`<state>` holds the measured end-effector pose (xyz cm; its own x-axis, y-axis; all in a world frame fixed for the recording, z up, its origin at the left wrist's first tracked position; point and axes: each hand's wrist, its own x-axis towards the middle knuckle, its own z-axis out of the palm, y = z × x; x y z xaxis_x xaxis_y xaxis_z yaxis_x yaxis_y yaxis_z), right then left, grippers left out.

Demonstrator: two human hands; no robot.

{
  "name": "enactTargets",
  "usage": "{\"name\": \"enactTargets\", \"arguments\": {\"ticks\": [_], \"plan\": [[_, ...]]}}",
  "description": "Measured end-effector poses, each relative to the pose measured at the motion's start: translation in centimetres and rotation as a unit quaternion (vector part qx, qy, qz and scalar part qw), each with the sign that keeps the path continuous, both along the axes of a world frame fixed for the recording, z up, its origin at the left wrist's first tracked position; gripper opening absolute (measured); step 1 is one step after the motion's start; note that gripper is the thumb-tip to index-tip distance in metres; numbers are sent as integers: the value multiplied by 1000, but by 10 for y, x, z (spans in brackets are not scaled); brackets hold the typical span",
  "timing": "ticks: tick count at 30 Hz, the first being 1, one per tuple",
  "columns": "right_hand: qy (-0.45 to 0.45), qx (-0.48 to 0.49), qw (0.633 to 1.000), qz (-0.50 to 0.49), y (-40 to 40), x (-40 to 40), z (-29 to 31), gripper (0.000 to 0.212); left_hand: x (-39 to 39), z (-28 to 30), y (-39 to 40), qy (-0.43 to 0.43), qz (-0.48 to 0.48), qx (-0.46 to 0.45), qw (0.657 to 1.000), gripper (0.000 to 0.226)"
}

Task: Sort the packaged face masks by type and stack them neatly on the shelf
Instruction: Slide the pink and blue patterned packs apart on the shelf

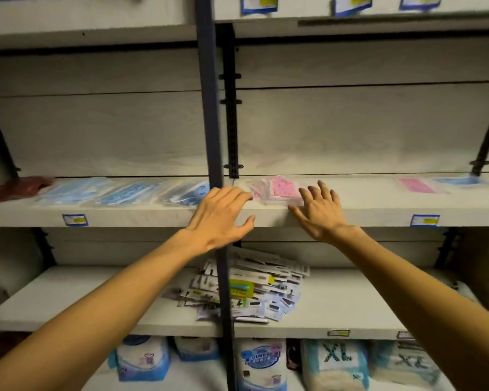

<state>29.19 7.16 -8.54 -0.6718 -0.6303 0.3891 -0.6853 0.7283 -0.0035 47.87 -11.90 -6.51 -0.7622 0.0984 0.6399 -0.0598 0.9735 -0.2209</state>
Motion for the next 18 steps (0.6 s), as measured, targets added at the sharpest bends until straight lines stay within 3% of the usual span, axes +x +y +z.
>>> {"name": "enactTargets", "arguments": {"ticks": [6, 12, 18], "plan": [[12, 20, 1000, -4, 108, -38, 0, 75, -73, 0, 96, -99, 19, 10, 995, 70], [20, 6, 998, -54, 219, -86, 5, 78, -140, -2, 186, -138, -13, -20, 990, 75], [-9, 12, 994, -111, 279, -130, 3, 78, -211, 6, 255, -150, -35, -11, 988, 82]]}}
